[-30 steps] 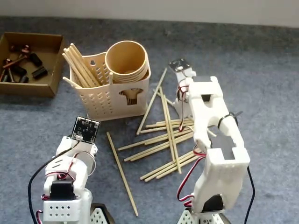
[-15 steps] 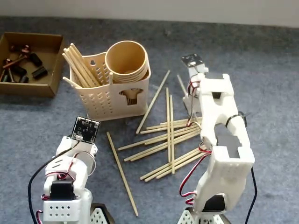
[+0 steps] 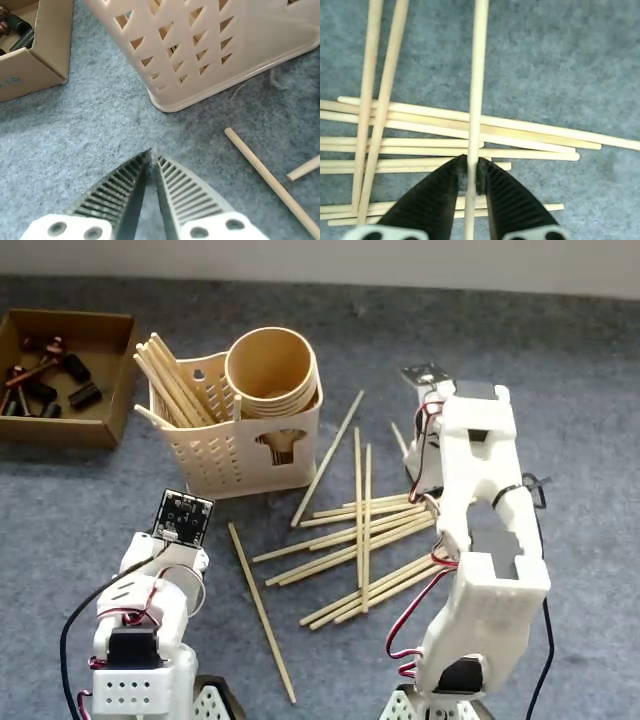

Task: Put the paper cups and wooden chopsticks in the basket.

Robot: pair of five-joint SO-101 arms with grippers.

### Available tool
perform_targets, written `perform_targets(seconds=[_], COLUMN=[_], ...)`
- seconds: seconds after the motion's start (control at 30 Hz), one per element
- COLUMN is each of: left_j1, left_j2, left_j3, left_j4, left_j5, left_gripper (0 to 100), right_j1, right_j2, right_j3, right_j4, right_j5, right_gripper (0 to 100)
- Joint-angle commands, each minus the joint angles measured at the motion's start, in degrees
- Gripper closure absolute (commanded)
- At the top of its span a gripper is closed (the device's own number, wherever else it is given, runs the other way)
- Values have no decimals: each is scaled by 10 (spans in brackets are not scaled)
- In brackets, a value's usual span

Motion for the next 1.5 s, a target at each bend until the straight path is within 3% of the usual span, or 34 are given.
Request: perform_targets(seconds=[0.0,0.27,0.67,0.87,1.03,1.33,1.47], left_j1=[-2,-2,-2,-2,-2,-2,-2], left_j2=[-6,-6,-6,-6,-6,-6,-6], left_j3=[5,5,6,6,6,6,6], left_j4=[-14,-14,-14,-14,-14,-14,-14], left_j5=[-4,-4,-4,-4,-4,-4,-4], left_gripper=[986,986,986,986,986,986,986], right_j1=[2,-6,-49,-69,-65,-53,-53], right_j2=[-4,-6,-1,0,3,101,99], right_j3=[-19,-25,-21,-20,-17,-24,-24], right_j4=[11,0,-109,-116,-175,-175,-175], right_j5=[4,-38,-47,-47,-47,-47,-47], right_gripper=[984,867,867,868,871,874,981])
